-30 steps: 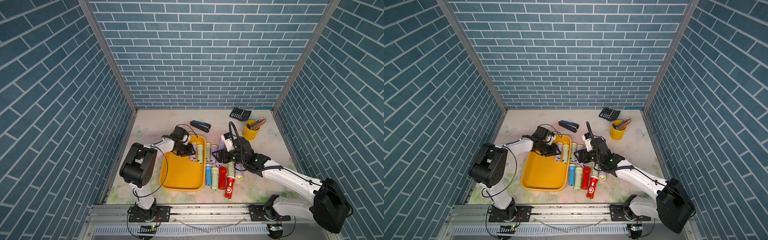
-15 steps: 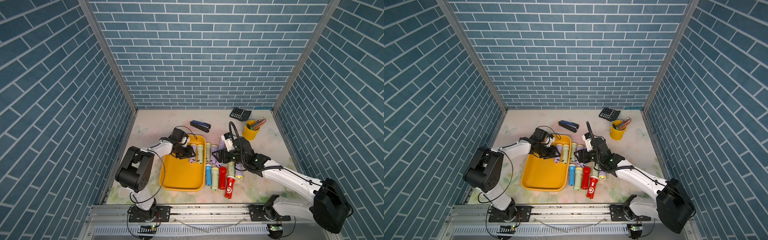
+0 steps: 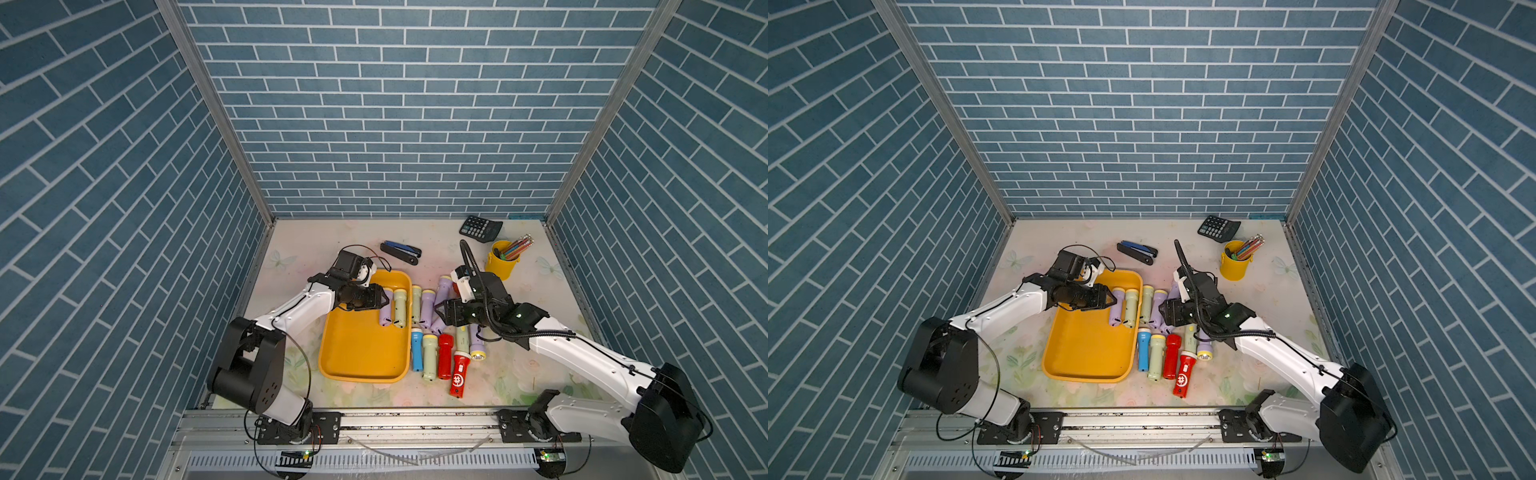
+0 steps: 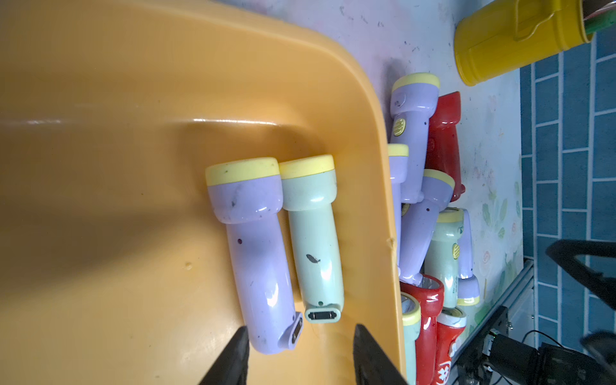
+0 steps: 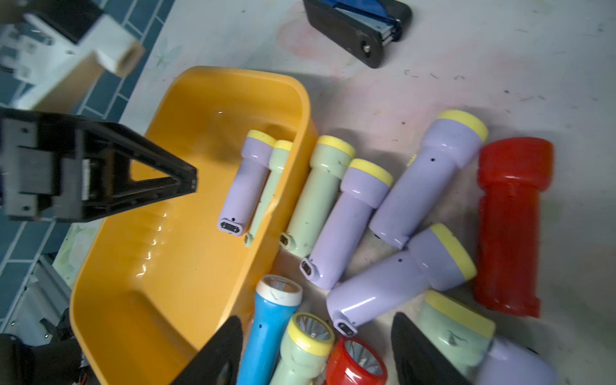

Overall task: Put the flashlights into the storage boxes
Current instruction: Place the flashlight at the storage box, then pick up the flashlight from the center of the board.

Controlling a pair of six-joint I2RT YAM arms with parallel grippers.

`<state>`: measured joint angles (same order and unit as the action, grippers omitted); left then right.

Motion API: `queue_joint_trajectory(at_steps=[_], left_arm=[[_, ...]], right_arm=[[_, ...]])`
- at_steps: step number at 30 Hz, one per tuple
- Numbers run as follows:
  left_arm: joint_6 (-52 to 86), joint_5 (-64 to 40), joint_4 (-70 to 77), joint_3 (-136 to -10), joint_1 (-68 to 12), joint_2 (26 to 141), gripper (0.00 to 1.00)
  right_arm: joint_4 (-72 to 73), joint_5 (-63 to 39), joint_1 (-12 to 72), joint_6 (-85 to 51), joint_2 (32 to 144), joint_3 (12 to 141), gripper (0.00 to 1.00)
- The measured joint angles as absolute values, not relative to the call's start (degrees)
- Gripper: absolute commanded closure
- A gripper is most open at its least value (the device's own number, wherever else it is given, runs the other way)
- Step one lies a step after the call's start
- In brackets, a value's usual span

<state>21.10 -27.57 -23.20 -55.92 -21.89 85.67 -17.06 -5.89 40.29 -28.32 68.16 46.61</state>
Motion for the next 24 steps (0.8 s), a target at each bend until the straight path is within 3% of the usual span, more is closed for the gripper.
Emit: queue_joint_trajectory(at_steps=[11, 24], left_arm=[[19.5, -24.3, -19.5, -53.1, -21.9, 77.2, 0.49], [19.0, -23.0, -18.3, -53.0, -21.9, 77.9, 0.48]], right_arm=[[-38.2, -5.1, 28.3, -27.2, 71.4, 51.7, 0.29], [-42.0, -8.7, 22.5, -20.6, 90.1, 64.1, 0.37]])
